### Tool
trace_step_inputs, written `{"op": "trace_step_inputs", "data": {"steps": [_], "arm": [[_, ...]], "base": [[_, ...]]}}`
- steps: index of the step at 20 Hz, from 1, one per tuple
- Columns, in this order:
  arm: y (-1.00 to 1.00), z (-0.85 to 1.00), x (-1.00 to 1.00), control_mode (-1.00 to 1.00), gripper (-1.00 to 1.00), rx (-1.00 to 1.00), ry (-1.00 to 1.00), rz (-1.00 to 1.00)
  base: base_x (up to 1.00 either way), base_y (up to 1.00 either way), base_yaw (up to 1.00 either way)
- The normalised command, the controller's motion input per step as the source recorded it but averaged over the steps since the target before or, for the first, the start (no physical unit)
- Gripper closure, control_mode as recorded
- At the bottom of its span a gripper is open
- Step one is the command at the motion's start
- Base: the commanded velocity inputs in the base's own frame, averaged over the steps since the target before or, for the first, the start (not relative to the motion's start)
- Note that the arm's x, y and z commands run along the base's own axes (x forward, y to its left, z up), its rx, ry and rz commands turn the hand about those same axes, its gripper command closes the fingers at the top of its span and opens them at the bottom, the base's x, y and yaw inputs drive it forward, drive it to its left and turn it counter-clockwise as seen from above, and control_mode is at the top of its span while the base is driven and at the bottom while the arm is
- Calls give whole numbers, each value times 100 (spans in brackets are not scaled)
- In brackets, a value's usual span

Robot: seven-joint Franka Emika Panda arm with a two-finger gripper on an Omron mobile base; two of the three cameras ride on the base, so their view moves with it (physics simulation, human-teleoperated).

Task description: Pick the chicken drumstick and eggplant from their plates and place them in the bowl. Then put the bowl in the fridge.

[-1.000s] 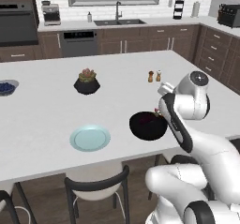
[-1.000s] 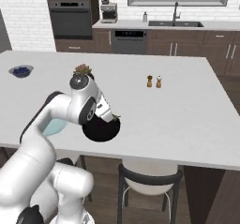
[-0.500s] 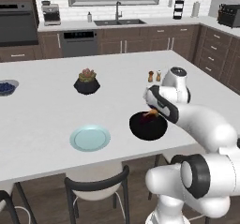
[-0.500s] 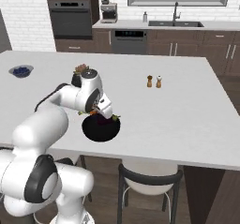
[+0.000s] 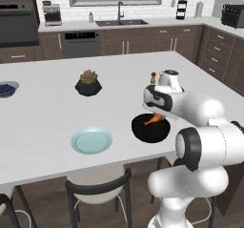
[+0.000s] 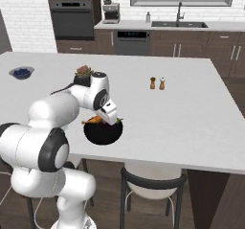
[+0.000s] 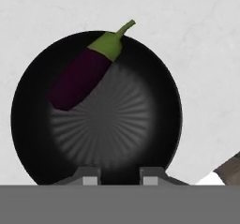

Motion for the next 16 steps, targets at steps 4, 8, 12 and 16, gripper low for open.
{"op": "trace_step_inputs", "data": {"steps": [4,8,12,16], "arm": [[0,-30,39,-100,100,0,0,-4],[0,-41,38,-100,100,0,0,-2],[5,-27,39,-100,100,0,0,-2],[12,-18,38,-100,-100,-2,-1,-4]], "base": [[0,0,0],[0,0,0],[0,0,0],[0,0,0]]}}
